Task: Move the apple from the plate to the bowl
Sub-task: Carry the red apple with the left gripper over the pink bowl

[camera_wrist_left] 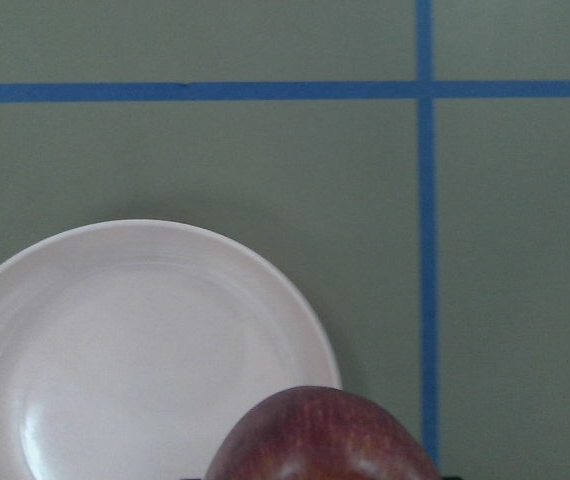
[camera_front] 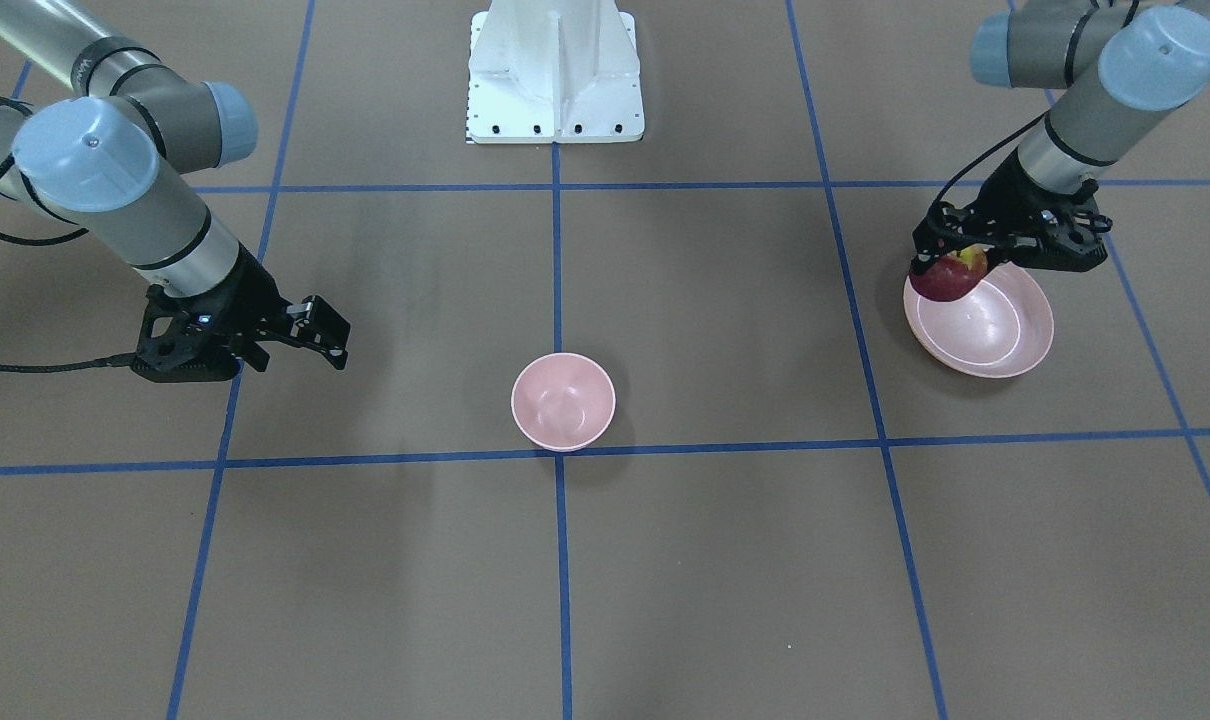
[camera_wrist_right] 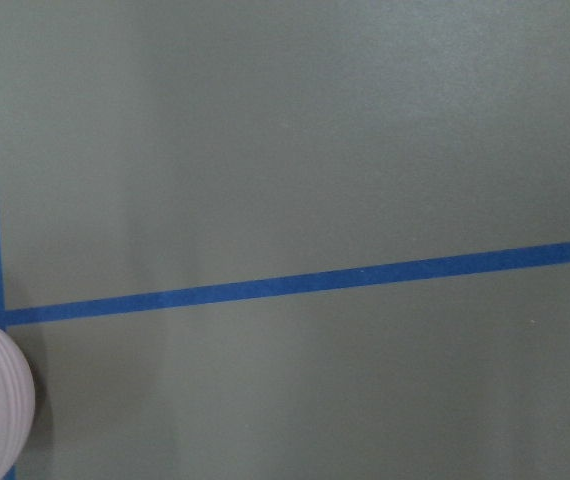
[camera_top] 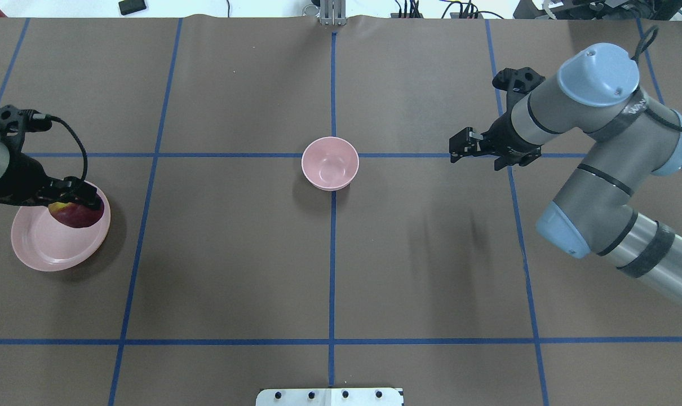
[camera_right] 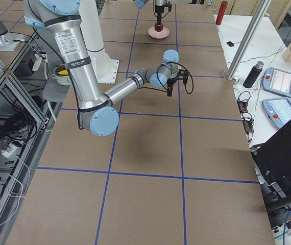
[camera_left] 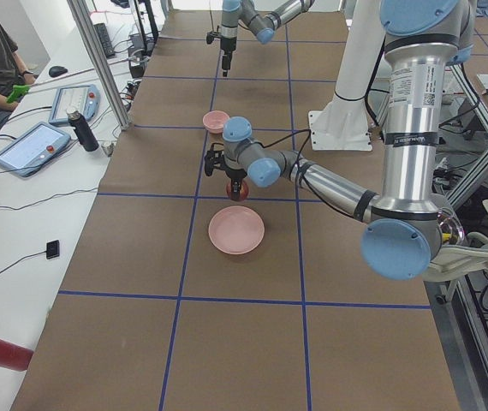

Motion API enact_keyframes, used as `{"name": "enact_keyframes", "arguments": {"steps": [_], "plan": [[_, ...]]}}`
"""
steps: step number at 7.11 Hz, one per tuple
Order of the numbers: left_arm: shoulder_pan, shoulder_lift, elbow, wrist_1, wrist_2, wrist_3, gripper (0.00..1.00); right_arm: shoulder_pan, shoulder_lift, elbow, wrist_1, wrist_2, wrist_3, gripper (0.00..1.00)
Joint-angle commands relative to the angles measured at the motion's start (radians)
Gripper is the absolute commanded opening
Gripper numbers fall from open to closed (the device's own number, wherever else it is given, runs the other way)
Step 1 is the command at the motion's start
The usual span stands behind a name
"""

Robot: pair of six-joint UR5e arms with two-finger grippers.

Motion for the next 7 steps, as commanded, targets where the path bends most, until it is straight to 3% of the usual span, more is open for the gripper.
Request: {"name": "enact_keyframes", "arguments": {"steps": [1,2,3,5,7], "plan": [[0.128,-0.325,-0.012,0.286,0.078,-0.197,0.0,0.075,-0.125,0.019,0.004,0.005,-0.22,1.0],[0.19,-0.481,0.087,0.322,0.149,-0.29,0.0,0.129,-0.171,0.012,0.005,0.023,-0.332,1.0],[0.21,-0.607,0.206,0.315,0.161,-0.36,0.0,0.181,-0.201,0.003,-0.001,0.034,-0.446,1.0],[0.225,-0.849,0.519,0.263,0.229,-0.398,0.0,0.209,-0.216,-0.014,0.005,0.044,-0.494,1.0],[0.248,-0.923,0.731,0.07,0.299,-0.446,0.0,0.208,-0.218,-0.014,0.007,0.045,-0.491,1.0]]}}
